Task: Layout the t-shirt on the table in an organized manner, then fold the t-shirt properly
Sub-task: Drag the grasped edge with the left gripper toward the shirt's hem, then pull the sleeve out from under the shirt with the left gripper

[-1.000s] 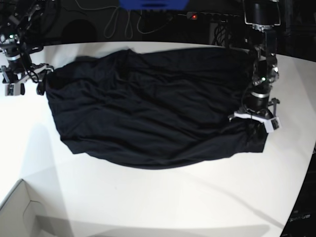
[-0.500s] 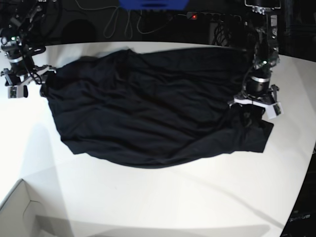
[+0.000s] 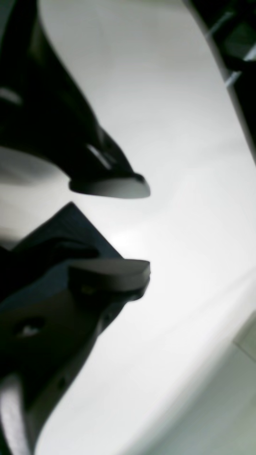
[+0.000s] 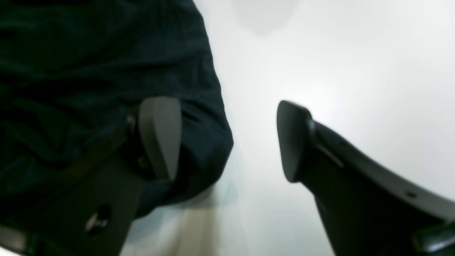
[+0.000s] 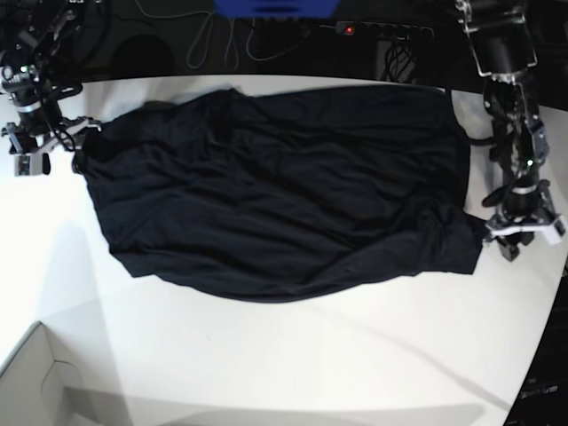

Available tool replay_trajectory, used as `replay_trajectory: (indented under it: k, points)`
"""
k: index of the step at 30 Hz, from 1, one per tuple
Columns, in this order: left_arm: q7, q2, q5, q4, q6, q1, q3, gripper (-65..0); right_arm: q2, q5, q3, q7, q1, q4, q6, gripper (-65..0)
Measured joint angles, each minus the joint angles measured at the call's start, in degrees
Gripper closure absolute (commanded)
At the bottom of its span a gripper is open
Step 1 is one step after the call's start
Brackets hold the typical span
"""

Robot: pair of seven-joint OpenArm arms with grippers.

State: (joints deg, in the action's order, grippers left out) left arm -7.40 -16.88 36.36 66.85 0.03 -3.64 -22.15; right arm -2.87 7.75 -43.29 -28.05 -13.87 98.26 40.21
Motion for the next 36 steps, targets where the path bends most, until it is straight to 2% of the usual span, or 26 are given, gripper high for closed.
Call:
replay_trajectory:
  k: [5,6,15,18,22,23,29,31,36]
  points:
    - [0.0,0.31,0.0,-10.62,0.02,-2.82,2.51,-27.1,0.0,0.0,0.02,-0.22,0.0,0.0,0.0,-42.7]
    - [1.73,0.35,-0.26,-11.8,-0.17,-3.06,2.89,-27.1,0.02,0.0,0.0,-0.24,-0.02,0.0,0.0,-42.7]
    - [3.56,0.35,-0.07,-15.87,-1.31,-4.7,2.86,-26.5,0.0,0.0,0.02,-0.22,0.0,-0.02,0.02,-42.7]
    - [4.44,-0.46,-0.15,-16.13,-0.7,-4.72,6.36,-20.5,0.0,0.0,0.02,-0.2,0.02,-0.04,0.0,-42.7]
    - [4.44,-0.31,-0.09,-16.13,-0.63,-4.83,8.9,-1.5,0.02,-0.02,0.02,-0.39,0.79,-0.13,0.0,-42.7]
    - [4.48,-0.17,-0.09,-16.13,-0.7,-4.81,8.87,0.0,0.0,0.0,0.02,-0.11,0.98,-0.13,0.0,-42.7]
    - [2.99,-0.46,0.37,-14.8,-0.66,-4.76,8.85,-0.2,-0.13,-0.02,0.02,-0.28,1.11,-0.15,0.02,-42.7]
    - [-0.2,-1.07,0.46,-12.22,-0.2,-4.26,9.07,-0.2,-0.13,0.0,0.09,-0.22,1.22,-0.15,0.0,-42.7]
    - [-1.14,-3.19,0.0,-5.14,0.26,-6.99,9.53,-0.2,-0.13,0.0,0.09,-0.22,1.14,-0.15,0.0,-42.7]
